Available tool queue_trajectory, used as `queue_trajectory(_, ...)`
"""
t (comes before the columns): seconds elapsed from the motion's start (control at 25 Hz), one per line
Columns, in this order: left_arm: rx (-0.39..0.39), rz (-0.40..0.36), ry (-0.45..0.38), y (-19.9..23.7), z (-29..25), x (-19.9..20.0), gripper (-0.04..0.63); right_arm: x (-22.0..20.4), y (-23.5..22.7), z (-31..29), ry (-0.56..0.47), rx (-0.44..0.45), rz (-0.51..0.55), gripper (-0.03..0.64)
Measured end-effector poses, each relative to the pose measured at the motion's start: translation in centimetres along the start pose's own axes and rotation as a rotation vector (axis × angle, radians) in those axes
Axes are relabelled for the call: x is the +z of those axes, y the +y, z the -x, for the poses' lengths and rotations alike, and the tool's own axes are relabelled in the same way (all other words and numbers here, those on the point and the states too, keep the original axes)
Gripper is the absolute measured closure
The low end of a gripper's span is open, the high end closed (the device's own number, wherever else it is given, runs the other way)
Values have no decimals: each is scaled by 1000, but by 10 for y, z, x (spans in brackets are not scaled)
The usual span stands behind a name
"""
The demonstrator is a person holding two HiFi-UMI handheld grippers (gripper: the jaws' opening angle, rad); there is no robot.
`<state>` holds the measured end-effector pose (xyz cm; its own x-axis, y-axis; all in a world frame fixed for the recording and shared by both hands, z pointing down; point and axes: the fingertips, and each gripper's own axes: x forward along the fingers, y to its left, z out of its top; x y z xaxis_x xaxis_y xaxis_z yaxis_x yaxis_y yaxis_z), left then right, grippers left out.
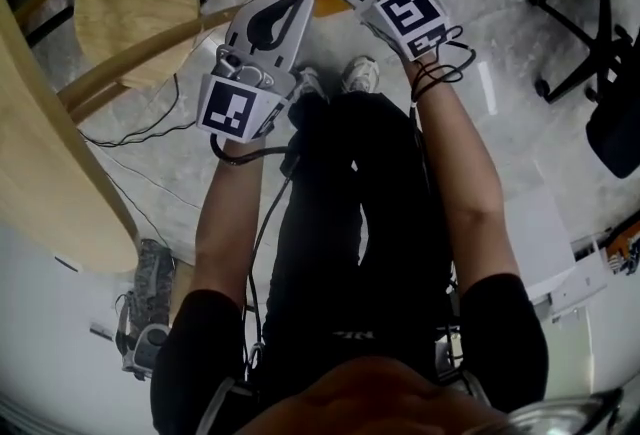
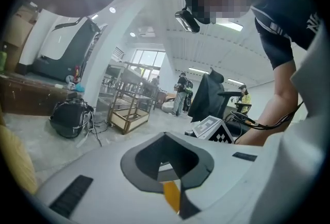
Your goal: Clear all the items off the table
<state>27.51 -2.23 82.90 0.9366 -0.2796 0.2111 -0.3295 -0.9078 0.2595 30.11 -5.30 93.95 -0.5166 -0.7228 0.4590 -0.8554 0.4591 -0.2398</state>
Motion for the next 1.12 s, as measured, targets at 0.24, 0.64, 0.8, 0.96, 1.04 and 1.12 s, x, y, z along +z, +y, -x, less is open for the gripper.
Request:
queue_trajectory(0.24, 0, 44, -46, -32, 15, 65, 581, 72, 13, 59, -71, -33, 30, 361)
queue_trajectory(0.64, -19, 41, -164, -152, 129, 331, 581, 353, 167, 249, -274, 141, 148, 571)
queue_trajectory(0.8, 50, -76, -230, -150, 189, 416, 581, 439, 236, 272, -358, 247, 273, 586)
queue_trajectory(0.96, 122, -58, -253, -152, 278, 450, 581, 465, 325, 282, -338, 362, 328, 617)
queue_trajectory(1.04, 132, -53, -252, -156, 331, 456, 581, 475, 374, 278, -321, 414, 348, 617)
queue_trajectory(1.12, 119, -31, -254, -161, 382, 456, 581, 488, 421, 270, -316, 460, 358, 617)
